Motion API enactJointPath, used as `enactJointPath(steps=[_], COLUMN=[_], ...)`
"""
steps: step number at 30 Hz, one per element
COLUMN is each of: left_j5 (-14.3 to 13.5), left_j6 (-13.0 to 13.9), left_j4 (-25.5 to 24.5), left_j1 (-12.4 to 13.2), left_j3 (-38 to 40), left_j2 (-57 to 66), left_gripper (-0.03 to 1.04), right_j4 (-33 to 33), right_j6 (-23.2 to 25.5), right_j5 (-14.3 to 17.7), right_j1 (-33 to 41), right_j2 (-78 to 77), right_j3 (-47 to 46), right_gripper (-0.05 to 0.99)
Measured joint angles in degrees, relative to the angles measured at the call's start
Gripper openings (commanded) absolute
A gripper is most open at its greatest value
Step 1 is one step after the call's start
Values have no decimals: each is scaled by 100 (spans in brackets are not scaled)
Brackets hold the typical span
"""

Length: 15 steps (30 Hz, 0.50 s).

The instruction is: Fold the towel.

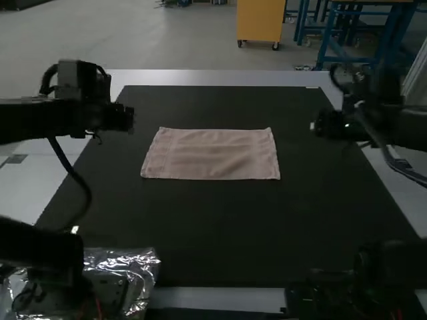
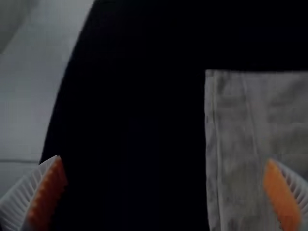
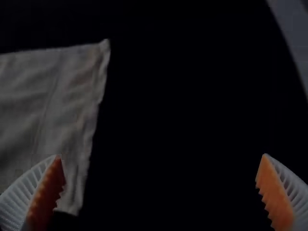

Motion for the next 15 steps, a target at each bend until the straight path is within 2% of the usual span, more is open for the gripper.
enactJointPath(steps=[9, 15], left_j5=[76, 90], left_j6=[-57, -72], left_j4=[431, 981], left_j1=[0, 0], left_j3=[153, 210], left_j2=[1019, 1690], left_gripper=[95, 93], right_j4=[262, 968], right_j6=[293, 431], right_j5=[-155, -205], right_j1=[564, 664], right_j2=[979, 1676], right_j3=[11, 66], right_gripper=[91, 91])
